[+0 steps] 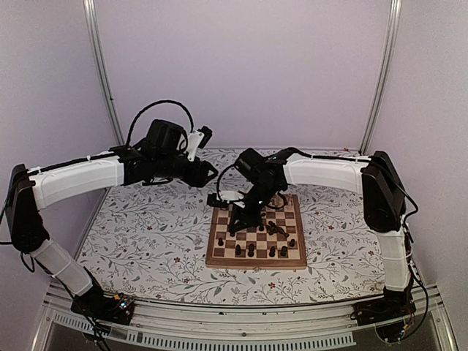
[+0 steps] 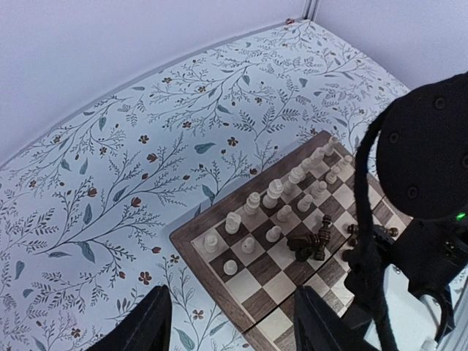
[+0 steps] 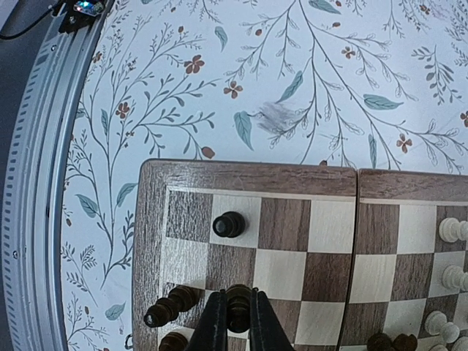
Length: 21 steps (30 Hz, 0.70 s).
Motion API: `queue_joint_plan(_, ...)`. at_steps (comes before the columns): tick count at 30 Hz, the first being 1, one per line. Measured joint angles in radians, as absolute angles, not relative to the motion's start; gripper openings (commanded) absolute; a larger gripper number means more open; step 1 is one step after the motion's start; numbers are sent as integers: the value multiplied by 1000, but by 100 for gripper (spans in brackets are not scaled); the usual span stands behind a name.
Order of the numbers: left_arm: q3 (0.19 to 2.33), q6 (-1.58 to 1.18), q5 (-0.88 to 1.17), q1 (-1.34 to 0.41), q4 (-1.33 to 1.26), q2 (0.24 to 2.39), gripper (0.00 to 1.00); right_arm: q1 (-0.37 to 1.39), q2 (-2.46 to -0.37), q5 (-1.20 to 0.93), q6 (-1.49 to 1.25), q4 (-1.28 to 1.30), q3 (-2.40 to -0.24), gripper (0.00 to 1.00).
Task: Set up the chess pieces on the board
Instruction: Place the chess piece on the chessboard.
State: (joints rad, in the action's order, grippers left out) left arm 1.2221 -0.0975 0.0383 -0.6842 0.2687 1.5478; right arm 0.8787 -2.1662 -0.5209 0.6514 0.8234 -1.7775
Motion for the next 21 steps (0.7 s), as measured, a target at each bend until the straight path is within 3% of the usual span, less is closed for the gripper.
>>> queue_joint_plan(21,1223,-97,42,-684,275,1550,59,910,-2222,-528,656,852,-1811,9)
